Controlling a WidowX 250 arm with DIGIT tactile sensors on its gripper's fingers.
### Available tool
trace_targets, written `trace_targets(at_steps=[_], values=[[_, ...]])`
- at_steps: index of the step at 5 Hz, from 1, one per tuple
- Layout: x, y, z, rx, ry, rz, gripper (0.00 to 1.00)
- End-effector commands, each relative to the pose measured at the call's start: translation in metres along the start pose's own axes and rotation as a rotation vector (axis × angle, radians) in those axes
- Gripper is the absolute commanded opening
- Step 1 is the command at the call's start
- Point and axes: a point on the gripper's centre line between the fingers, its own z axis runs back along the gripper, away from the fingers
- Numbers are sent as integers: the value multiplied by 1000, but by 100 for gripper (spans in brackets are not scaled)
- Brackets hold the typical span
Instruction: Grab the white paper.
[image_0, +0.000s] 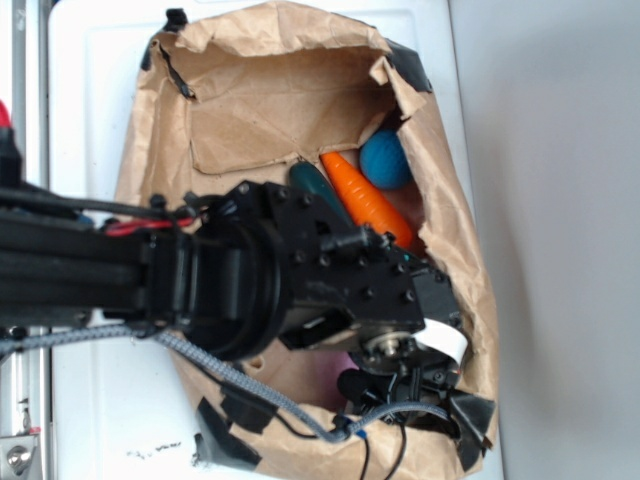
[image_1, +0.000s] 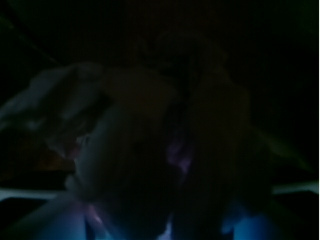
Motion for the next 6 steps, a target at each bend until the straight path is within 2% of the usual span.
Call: trace_targets(at_steps=[1,2,3,4,5,6], values=[[-5,20,85,16,-159,84,0],[-19,27,121,-23,-202,90,0],[-23,25,127,-20,-177,81,0],[-22,20,134,177,72,220,0],[-30,22,151,345,386,363,0],[-36,26,165,424,475,395,0]])
